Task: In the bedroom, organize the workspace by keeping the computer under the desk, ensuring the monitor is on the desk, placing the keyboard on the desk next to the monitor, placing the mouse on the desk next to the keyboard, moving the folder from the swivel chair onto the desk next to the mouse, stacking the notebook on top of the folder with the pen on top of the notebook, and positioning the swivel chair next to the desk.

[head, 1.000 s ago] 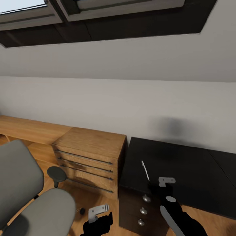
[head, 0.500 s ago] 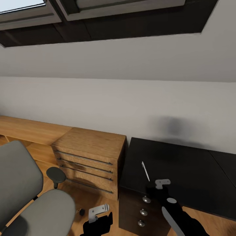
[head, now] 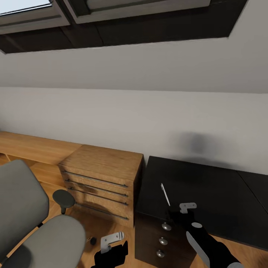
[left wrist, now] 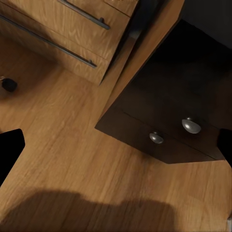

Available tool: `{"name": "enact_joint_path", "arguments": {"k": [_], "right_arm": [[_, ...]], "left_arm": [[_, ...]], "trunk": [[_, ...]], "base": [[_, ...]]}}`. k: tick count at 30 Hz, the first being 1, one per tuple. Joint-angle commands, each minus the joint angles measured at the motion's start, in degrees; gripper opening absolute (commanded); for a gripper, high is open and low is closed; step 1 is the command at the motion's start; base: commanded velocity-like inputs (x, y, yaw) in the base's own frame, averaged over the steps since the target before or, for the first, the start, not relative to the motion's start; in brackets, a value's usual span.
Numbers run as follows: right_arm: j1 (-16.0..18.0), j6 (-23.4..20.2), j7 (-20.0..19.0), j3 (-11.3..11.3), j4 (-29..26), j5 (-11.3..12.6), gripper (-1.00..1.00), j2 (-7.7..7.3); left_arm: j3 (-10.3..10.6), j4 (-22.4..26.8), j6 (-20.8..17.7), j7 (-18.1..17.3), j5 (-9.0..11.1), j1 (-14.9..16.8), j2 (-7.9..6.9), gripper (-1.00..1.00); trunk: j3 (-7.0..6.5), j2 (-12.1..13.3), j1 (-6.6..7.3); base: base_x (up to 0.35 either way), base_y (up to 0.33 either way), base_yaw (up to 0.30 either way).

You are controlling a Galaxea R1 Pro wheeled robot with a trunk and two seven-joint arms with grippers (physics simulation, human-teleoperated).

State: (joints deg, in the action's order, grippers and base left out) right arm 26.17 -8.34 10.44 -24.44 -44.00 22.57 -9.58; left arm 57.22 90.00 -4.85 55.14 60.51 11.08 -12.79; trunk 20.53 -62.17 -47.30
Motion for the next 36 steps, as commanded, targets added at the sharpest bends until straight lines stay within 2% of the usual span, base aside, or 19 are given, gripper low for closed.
{"name": "enact_joint_path", "arguments": {"k": [1, 8, 21, 28, 36], "right_arm": [[0.09, -0.2, 0.54, -0.4, -0.07, 0.47, 1.0, -0.09], [0.19, -0.1, 0.29, -0.54, 0.15, 0.22, 1.0, -0.07], [0.2, -0.24, 0.03, -0.61, 0.14, 0.19, 1.0, 0.03], [0.2, -0.27, 0.0, -0.55, 0.14, 0.13, 1.0, 1.74], [0.2, -0.27, -1.46, -0.61, 0.14, 0.15, 1.0, 2.65]], "left_arm": [[0.08, 0.11, -0.37, 0.34, 0.04, 0.08, -0.03, 1.0], [0.08, 0.17, -0.37, 0.35, 0.04, 0.08, -0.04, 1.0], [0.01, -0.07, -0.42, 0.41, 0.04, 0.08, -0.04, 1.0], [0.0, -0.16, -0.42, 0.43, 0.04, 0.08, -0.04, 1.0], [-0.07, -0.13, -0.36, 0.49, 0.04, 0.08, -0.04, 1.0]], "trunk": [[0.07, -0.05, -0.01], [0.07, -0.05, -0.01], [0.07, -0.05, -0.01], [0.07, -0.05, -0.01], [0.07, -0.05, -0.01]], "base": [[0.0, 0.0, 0.0], [0.029, 0.001, 0.0], [0.151, 0.013, 0.0], [0.015, 0.001, 0.0], [0.002, 0.0, 0.0]]}}
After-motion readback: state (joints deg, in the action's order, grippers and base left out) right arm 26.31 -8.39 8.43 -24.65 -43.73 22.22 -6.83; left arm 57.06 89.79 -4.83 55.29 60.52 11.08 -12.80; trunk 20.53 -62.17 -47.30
